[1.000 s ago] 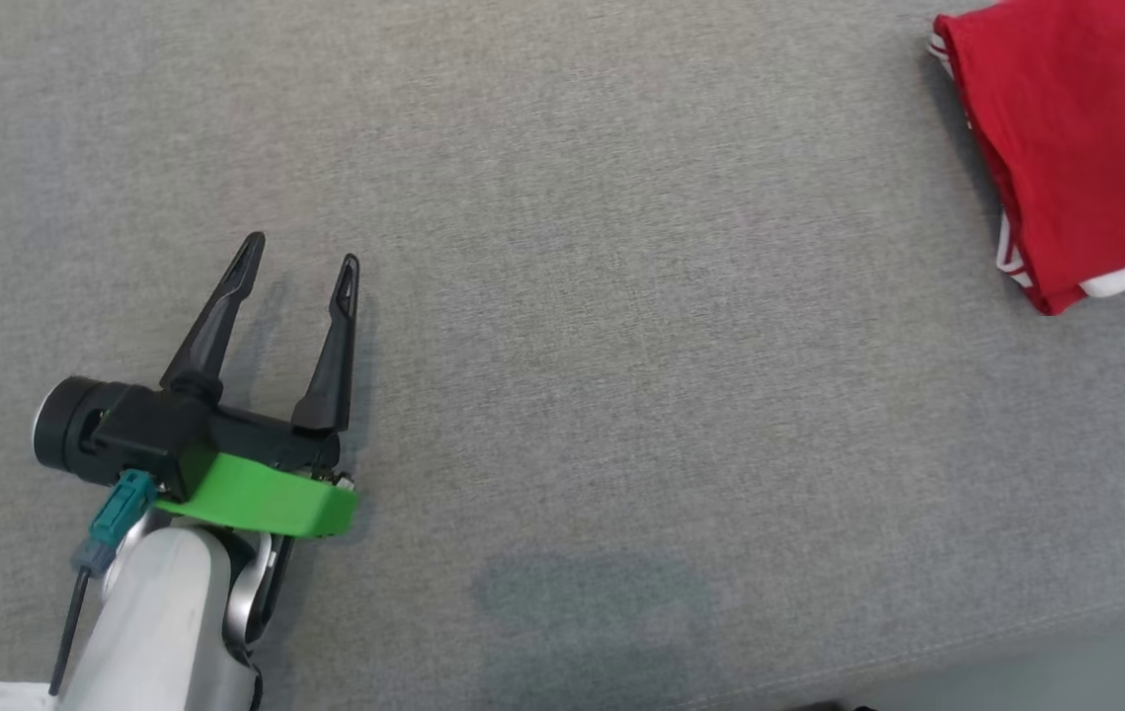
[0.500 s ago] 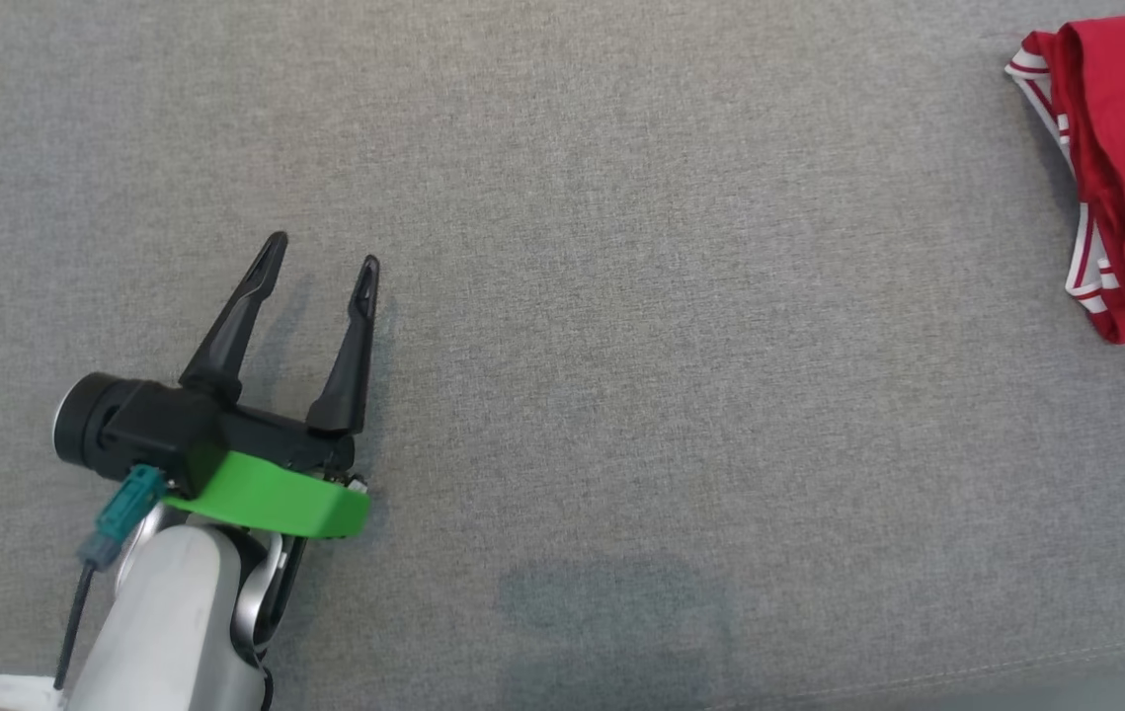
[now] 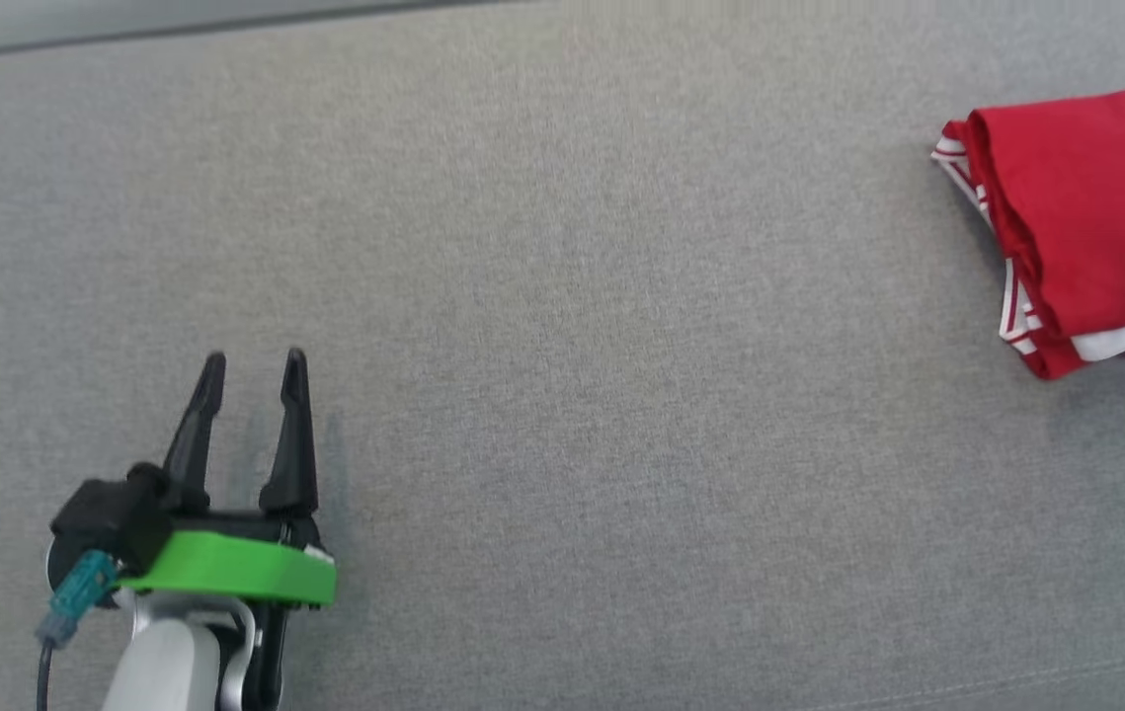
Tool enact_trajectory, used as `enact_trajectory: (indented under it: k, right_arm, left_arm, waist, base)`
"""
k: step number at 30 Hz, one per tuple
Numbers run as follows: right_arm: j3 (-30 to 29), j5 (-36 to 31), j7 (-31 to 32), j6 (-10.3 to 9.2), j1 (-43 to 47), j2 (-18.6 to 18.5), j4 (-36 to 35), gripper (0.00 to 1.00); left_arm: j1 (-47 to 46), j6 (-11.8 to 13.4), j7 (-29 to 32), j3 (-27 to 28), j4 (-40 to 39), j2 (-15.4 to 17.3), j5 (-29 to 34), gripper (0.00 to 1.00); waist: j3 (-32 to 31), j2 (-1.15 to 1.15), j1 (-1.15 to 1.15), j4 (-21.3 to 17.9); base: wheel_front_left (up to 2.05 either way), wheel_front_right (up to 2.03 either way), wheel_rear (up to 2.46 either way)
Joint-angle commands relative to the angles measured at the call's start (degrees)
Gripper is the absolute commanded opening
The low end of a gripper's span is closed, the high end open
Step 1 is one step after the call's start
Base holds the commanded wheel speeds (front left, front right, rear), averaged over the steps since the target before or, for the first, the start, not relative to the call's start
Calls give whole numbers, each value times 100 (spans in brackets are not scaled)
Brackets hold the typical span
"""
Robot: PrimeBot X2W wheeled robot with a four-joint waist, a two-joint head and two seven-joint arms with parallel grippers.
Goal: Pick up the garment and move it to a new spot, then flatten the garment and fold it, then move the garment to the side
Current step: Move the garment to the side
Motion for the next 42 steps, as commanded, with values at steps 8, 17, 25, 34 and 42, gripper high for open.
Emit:
enact_trajectory:
  k: [8, 17, 25, 34, 42]
  right_arm:
    - [84, 1212, -667, -10, 1244, 1068, -752, 100]
    - [255, 1718, -885, -8, 2156, 1718, -1541, 100]
    - [542, 1826, -847, -6, 2757, 2112, -1876, 100]
    - [739, 1517, -778, -6, 3273, 2199, -2051, 100]
    - [467, 1186, -752, -6, 3618, 2287, -2248, 100]
  left_arm:
    - [706, 239, 77, 390, 647, -73, -305, 100]
    - [1030, 362, 181, 370, 762, 83, -209, 100]
    - [1221, 233, 106, 285, 838, 225, -155, 100]
    - [1380, 139, 27, 77, 870, 287, 34, 100]
    - [1494, 97, -18, 28, 889, 210, 130, 100]
  waist:
    - [-1607, 0, 0, 295]
    - [-2095, 0, 0, 578]
    - [-2263, 0, 0, 777]
    - [-2319, 0, 0, 965]
    - [-2321, 0, 0, 1029]
  base:
    - [0, 0, 0]
    - [0, 0, 0]
    - [0, 0, 0]
    - [0, 0, 0]
    - [0, 0, 0]
